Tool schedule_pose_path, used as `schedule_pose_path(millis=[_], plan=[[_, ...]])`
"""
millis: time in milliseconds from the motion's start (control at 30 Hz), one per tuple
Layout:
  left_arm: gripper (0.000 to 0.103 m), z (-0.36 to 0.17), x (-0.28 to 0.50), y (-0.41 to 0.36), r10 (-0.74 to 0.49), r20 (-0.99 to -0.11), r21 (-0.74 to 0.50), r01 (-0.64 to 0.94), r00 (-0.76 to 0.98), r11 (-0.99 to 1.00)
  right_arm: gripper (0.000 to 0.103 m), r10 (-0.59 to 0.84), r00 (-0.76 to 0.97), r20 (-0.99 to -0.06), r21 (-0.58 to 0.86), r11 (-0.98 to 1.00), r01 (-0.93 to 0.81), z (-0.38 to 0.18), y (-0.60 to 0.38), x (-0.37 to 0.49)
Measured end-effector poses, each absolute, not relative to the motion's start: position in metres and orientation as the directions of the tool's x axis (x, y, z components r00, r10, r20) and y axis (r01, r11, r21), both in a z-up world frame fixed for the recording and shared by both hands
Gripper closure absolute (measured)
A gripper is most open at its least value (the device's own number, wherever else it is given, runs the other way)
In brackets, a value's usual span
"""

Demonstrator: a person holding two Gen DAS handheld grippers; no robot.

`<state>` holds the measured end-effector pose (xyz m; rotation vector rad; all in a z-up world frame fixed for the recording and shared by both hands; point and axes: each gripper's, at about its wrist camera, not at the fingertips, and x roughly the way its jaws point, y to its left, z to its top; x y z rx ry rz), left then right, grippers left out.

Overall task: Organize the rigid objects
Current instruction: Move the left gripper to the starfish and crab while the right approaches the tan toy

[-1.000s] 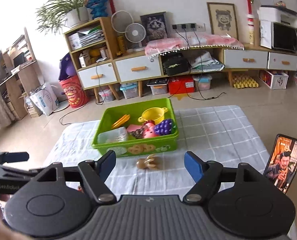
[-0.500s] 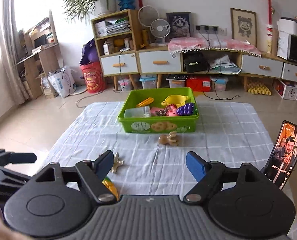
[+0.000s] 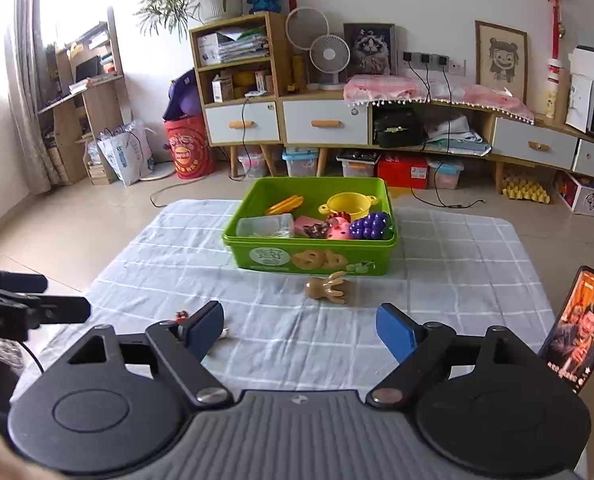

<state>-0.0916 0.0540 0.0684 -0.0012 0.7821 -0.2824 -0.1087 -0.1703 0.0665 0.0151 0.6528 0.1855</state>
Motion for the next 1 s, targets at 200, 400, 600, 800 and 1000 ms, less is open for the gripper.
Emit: schedule_pose_path(millis=[200, 400, 600, 800, 1000], plan=[[0.002, 0.055, -0.068, 0.049, -0.229, -0.710, -0.057, 0.270, 0.666, 0.961, 0.033, 0.196, 0.758, -0.622, 0.084, 0.979, -0.184, 0.052, -0.168, -0.071], [0.002, 0.033, -0.049, 0.056, -0.240, -0.703, -0.068, 0.272, 0.669, 0.960, 0.033, 0.195, 0.744, -0.639, 0.073, 0.978, -0.193, 0.032, -0.167, -0.031], [0.002, 0.003, -0.035, 0.062, -0.285, -0.682, -0.116, 0.286, 0.673, 0.951, 0.032, 0.172, 0.744, -0.646, 0.049, 0.982, -0.184, 0.003, -0.174, -0.001], [0.003, -0.031, -0.025, 0.057, -0.322, -0.686, -0.122, 0.333, 0.653, 0.935, 0.032, 0.150, 0.735, -0.662, 0.028, 0.984, -0.176, -0.040, -0.180, 0.018], [0.011, -0.055, -0.020, 0.047, -0.300, -0.703, -0.053, 0.373, 0.645, 0.926, 0.032, 0.147, 0.711, -0.688, 0.038, 0.985, -0.167, -0.073, -0.183, 0.029]])
